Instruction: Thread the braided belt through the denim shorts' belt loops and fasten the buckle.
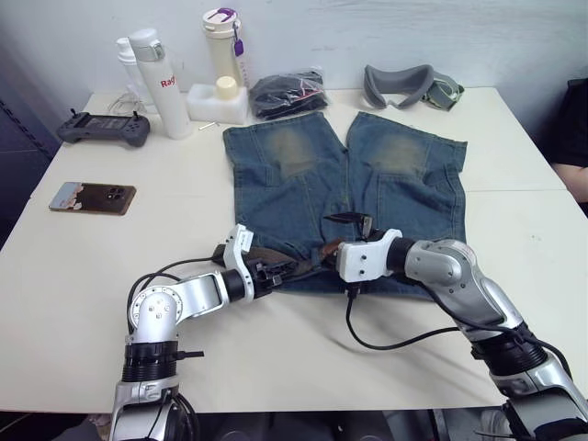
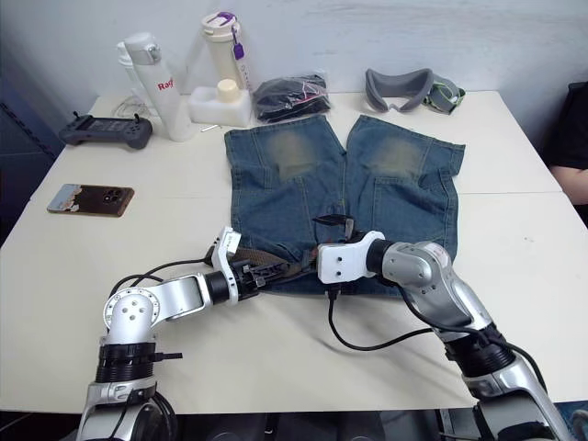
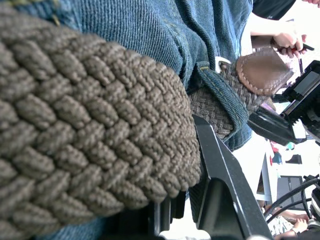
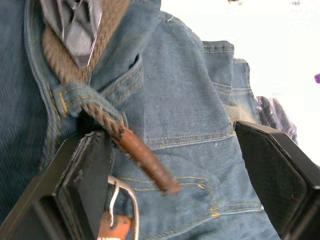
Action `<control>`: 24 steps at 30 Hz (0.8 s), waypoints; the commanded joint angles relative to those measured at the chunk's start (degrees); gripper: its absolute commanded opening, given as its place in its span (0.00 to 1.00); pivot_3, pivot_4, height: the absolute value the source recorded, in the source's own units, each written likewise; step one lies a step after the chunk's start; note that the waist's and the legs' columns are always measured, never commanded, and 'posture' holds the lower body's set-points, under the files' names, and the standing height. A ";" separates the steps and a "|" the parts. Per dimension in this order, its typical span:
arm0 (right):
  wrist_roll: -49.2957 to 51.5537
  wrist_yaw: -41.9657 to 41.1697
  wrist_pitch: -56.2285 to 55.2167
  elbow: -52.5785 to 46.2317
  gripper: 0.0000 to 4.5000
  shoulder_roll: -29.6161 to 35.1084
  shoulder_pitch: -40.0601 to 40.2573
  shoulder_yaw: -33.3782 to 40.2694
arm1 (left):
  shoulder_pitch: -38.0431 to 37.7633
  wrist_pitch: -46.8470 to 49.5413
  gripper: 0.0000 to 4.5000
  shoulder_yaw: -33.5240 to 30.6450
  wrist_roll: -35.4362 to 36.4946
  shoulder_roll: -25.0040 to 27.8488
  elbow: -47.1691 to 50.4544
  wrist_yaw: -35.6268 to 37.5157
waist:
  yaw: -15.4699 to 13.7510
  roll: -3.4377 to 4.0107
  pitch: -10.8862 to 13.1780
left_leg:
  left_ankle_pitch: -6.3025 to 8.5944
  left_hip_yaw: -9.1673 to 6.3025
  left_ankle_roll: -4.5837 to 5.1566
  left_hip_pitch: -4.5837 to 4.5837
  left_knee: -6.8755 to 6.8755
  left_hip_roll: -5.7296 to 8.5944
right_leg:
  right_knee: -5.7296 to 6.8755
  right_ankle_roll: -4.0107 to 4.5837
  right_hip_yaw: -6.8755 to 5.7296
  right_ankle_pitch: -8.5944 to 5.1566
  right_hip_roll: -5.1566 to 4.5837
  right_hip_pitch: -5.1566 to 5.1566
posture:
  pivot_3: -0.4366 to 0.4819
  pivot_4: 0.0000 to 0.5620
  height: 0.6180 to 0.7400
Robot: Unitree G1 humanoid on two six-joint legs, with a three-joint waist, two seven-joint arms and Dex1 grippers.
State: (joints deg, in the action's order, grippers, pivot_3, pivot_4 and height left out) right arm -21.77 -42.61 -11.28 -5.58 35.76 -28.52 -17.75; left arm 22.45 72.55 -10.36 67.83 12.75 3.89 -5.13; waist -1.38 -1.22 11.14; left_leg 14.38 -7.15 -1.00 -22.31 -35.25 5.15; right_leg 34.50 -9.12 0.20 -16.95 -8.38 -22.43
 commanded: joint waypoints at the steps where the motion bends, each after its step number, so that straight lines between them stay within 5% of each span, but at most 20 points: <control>1: -1.41 1.75 -2.98 0.18 0.92 0.12 -1.46 0.04 | -1.77 2.56 0.00 1.42 -3.14 -0.31 -1.80 -1.28 | -0.07 0.00 0.00 | 0.00 -0.01 0.00 0.00 0.00 0.00 | 0.00 0.00 0.00 0.00 0.00 0.01 | 0.48 0.27 1.00; 8: -0.55 0.18 -5.13 0.87 0.87 1.92 -0.79 1.00 | -1.90 2.66 0.00 1.26 -3.50 -0.41 -1.68 -1.09 | -0.07 0.00 0.00 | -0.01 -0.01 0.00 0.00 0.00 0.01 | 0.00 -0.01 0.01 0.00 0.00 0.02 | 0.48 0.27 1.00; 10: 0.15 -0.45 -5.76 0.71 0.73 2.79 -0.32 1.24 | -1.87 2.67 0.00 1.30 -3.59 -0.31 -1.71 -0.93 | -0.07 0.00 0.00 | -0.01 -0.01 0.00 0.00 -0.01 0.01 | 0.00 -0.01 0.01 0.01 0.00 0.03 | 0.48 0.27 1.00; 17: 1.94 -1.58 -7.78 1.06 0.01 4.76 1.03 1.55 | -1.46 2.95 0.00 0.73 -3.62 0.26 -2.68 0.03 | -0.02 0.00 0.00 | -0.01 0.00 0.00 0.00 0.00 0.01 | 0.00 -0.01 0.01 0.01 0.00 0.02 | 0.48 0.27 1.00; 21: 1.63 -1.49 -8.60 2.05 0.01 4.74 0.99 1.17 | -1.18 3.50 0.00 0.42 -3.52 0.57 -2.69 0.56 | -0.01 0.00 0.00 | -0.01 0.00 -0.01 0.01 -0.01 0.00 | 0.01 -0.01 0.01 0.01 0.01 0.02 | 0.48 0.27 1.00; 24: 1.68 -1.51 -8.96 2.49 0.00 4.65 0.79 1.16 | -1.45 4.28 0.25 -0.93 -2.18 1.26 -2.05 1.25 | 0.00 0.00 0.00 | -0.01 0.00 0.00 0.01 0.00 0.00 | 0.01 -0.01 0.01 0.00 0.01 0.02 | 0.48 0.27 1.00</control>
State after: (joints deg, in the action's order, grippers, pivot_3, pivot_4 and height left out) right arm -21.25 -44.33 -19.21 -2.51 40.37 -27.55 -17.56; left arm 22.93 74.36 -11.51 67.39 12.81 3.79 -3.02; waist -1.38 -1.22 11.14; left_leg 14.37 -7.15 -1.00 -22.30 -35.25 5.16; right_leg 34.51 -9.13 0.21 -16.94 -8.37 -22.41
